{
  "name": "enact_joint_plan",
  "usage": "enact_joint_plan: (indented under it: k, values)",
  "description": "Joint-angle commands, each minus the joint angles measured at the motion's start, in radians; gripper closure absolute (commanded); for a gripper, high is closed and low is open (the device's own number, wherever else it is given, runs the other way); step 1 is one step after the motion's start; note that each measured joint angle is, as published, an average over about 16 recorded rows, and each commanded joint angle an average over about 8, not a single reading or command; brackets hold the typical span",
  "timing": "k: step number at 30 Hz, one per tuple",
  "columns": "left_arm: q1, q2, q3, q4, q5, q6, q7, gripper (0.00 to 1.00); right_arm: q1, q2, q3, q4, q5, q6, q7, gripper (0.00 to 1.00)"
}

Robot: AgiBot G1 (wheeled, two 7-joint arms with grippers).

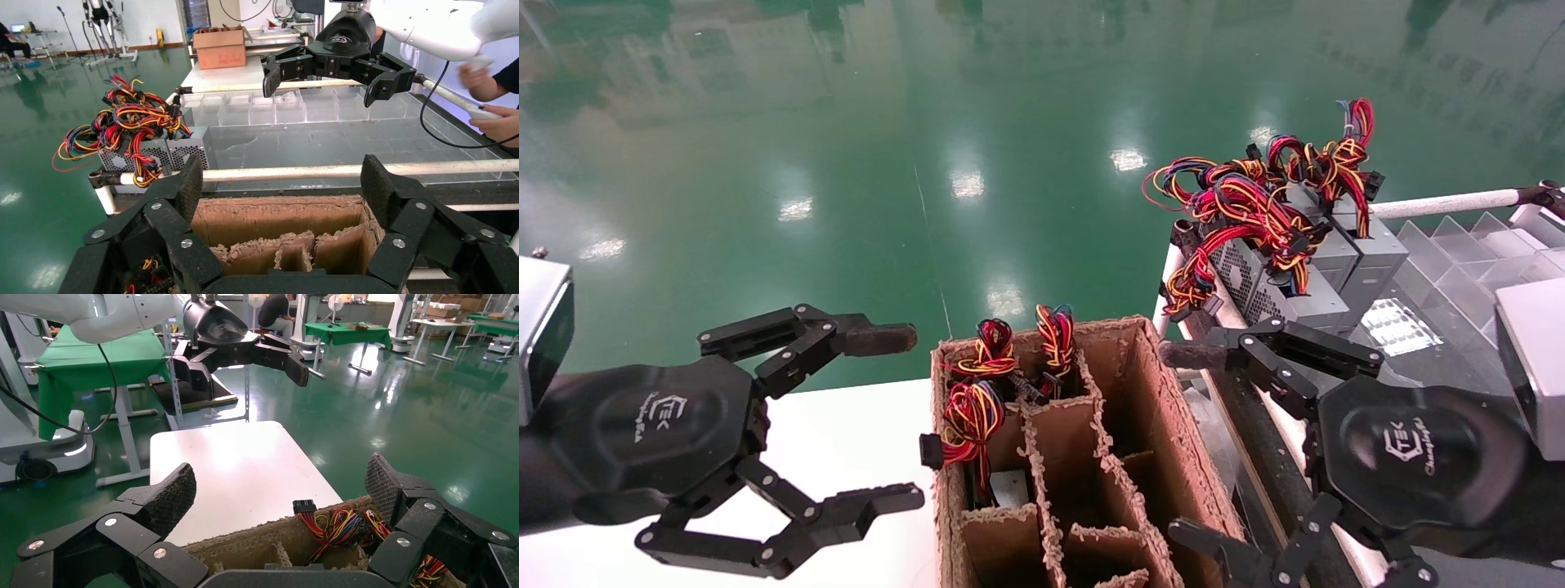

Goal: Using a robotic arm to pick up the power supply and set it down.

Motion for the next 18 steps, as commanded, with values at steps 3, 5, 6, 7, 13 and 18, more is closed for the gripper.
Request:
enact_joint_plan:
  k: [3, 5, 6, 7, 13, 18]
  values:
    - [0.0, 0.0, 0.0, 0.0, 0.0, 0.0, 0.0, 1.0, 0.0, 0.0, 0.0, 0.0, 0.0, 0.0, 0.0, 0.0]
    - [0.0, 0.0, 0.0, 0.0, 0.0, 0.0, 0.0, 1.0, 0.0, 0.0, 0.0, 0.0, 0.0, 0.0, 0.0, 0.0]
    - [0.0, 0.0, 0.0, 0.0, 0.0, 0.0, 0.0, 1.0, 0.0, 0.0, 0.0, 0.0, 0.0, 0.0, 0.0, 0.0]
    - [0.0, 0.0, 0.0, 0.0, 0.0, 0.0, 0.0, 1.0, 0.0, 0.0, 0.0, 0.0, 0.0, 0.0, 0.0, 0.0]
    - [0.0, 0.0, 0.0, 0.0, 0.0, 0.0, 0.0, 1.0, 0.0, 0.0, 0.0, 0.0, 0.0, 0.0, 0.0, 0.0]
    - [0.0, 0.0, 0.0, 0.0, 0.0, 0.0, 0.0, 1.0, 0.0, 0.0, 0.0, 0.0, 0.0, 0.0, 0.0, 0.0]
